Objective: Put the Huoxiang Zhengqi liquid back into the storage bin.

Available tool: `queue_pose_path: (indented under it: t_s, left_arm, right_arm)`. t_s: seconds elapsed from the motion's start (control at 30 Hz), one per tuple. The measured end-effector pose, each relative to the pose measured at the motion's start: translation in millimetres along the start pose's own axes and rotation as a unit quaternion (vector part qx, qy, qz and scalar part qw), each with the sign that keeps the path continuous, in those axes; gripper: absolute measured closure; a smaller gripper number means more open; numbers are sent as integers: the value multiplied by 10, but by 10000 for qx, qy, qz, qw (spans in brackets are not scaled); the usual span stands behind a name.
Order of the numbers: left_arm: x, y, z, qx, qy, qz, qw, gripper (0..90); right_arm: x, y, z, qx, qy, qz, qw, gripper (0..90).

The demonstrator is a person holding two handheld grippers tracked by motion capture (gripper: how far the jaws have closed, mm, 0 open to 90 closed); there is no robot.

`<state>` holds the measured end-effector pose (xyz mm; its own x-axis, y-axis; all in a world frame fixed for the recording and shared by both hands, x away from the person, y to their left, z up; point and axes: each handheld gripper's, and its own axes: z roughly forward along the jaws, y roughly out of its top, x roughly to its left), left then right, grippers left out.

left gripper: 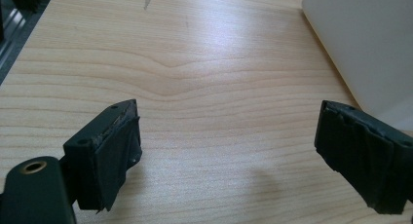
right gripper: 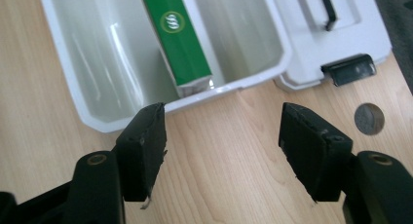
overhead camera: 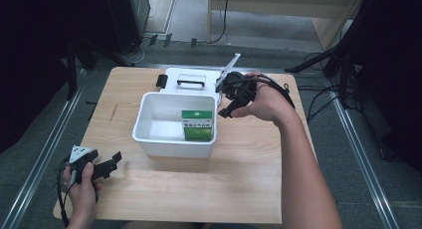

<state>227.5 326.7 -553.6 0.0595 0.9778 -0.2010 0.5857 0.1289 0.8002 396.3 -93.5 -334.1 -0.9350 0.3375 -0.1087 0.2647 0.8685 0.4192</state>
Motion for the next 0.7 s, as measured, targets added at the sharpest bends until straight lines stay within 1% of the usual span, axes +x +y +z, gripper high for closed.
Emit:
queue_pose_path:
  t_s: [0.1,0.2,0.27,0.33,0.37,0.43,0.5,0.53,0.57,0.6,0.67,0.7]
  left_arm:
    - [-1,0,0,-1,5,4,10000,105]
    - [-1,0,0,-1,5,4,10000,105]
    - [-2,0,1,-5,7,0,10000,104]
    - [-3,0,1,-5,9,2,10000,105]
    - [-3,-1,1,-11,8,1,10000,105]
    - [-3,-1,2,-18,11,2,10000,104]
    - [-5,-2,2,-21,14,2,10000,105]
    - [-4,-2,2,-20,15,5,10000,104]
    - [-5,-2,2,-18,18,-3,10000,105]
    - [-5,-2,0,-6,14,4,10000,104]
    - [-6,-1,0,-4,13,7,10000,105]
    - [-5,-1,0,-2,13,9,10000,105]
  right_arm:
    - [-58,-124,-25,-225,-95,259,9994,332]
    - [-95,-256,-37,-400,-182,501,9978,316]
    - [-112,-343,-43,-611,-176,699,9955,310]
    - [-126,-432,-45,-804,-179,890,9926,305]
    - [-126,-475,-42,-869,-190,986,9911,302]
    - [-127,-559,-33,-974,-245,1088,9890,296]
    - [-127,-639,-27,-1097,-273,1208,9862,288]
    - [-123,-687,-25,-1191,-287,1286,9841,276]
    - [-124,-716,-22,-1255,-309,1313,9829,267]
    - [-124,-754,-20,-1330,-357,1376,9809,258]
    - [-129,-833,-20,-1516,-433,1514,9758,248]
    - [-133,-875,-21,-1617,-469,1615,9724,246]
